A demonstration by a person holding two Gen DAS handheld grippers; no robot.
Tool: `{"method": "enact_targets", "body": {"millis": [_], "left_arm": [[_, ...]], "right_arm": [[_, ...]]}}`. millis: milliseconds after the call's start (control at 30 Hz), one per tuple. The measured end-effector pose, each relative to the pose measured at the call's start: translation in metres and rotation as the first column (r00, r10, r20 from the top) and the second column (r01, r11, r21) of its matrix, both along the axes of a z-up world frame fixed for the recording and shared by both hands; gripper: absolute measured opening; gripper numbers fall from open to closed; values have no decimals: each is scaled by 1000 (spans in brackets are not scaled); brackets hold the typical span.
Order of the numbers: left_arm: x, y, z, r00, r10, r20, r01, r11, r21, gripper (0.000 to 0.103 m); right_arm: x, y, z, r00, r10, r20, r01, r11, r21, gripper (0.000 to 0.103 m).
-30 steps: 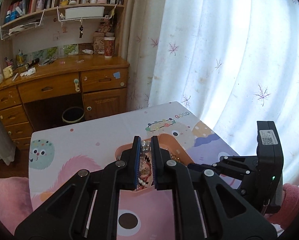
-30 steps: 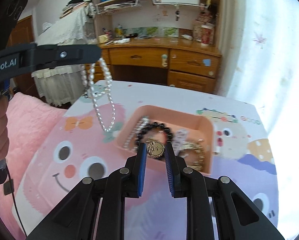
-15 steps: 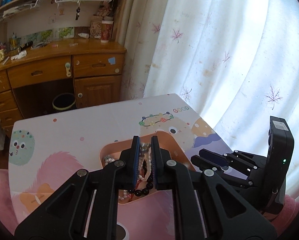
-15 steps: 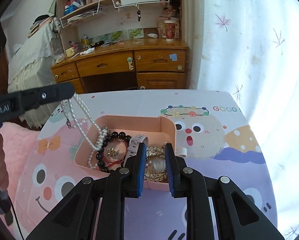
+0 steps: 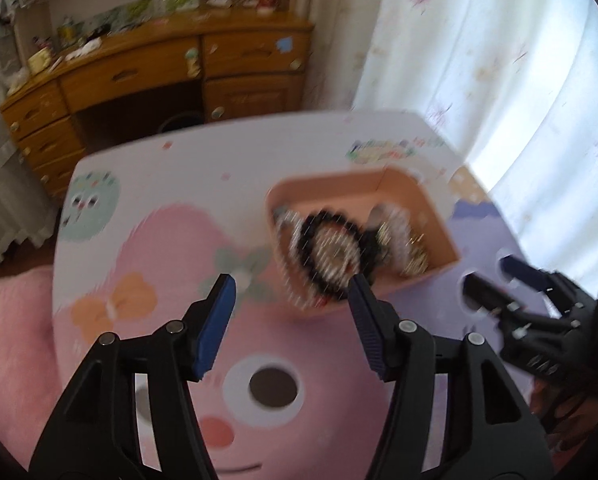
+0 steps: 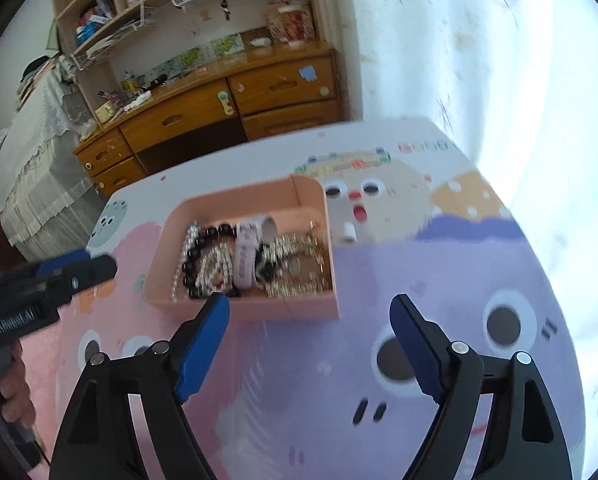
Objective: Organize jewelry
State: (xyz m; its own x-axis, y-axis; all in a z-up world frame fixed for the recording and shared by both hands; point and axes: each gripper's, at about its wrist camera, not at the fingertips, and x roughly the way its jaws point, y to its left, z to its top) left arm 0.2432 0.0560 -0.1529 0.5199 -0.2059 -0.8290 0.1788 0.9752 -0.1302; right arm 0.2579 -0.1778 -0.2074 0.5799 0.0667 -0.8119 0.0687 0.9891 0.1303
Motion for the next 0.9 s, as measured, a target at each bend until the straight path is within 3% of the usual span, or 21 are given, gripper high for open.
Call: {"method": "enact_targets", "body": {"millis": [67, 133, 267, 400, 533, 633, 767, 900], "left_arm": [[-15, 3, -13, 997, 41, -61, -39, 999, 36, 56], [-32, 6, -23, 989, 76, -126, -69, 996, 64, 56], [-74, 3, -30, 959, 150, -239, -129, 987, 99, 71], [-121, -4, -20, 934, 208, -290, -174, 975, 140, 85], [-163, -20, -5, 915, 247, -318, -194, 963, 188, 86], [-187, -34, 14, 910, 257, -324, -207, 962, 180, 87], [-207, -59, 48, 933, 247, -262, -203, 962, 183, 93], [-214, -80, 79, 954, 224, -200, -200, 970, 136, 101]], "right_arm": [[-9, -3, -6, 998, 22, -56, -20, 999, 40, 86], [-19, -1, -7, 993, 37, -113, -35, 999, 20, 91], [-52, 5, 2, 976, 102, -190, -110, 993, -35, 97], [-97, 2, 21, 957, 155, -246, -175, 983, -60, 102], [-150, -7, 41, 925, 212, -314, -245, 967, -70, 102], [-187, -19, 53, 911, 215, -351, -255, 964, -73, 102], [-226, -46, 63, 909, 199, -365, -218, 976, -10, 103], [-239, -73, 73, 922, 153, -356, -132, 988, 84, 103]]}}
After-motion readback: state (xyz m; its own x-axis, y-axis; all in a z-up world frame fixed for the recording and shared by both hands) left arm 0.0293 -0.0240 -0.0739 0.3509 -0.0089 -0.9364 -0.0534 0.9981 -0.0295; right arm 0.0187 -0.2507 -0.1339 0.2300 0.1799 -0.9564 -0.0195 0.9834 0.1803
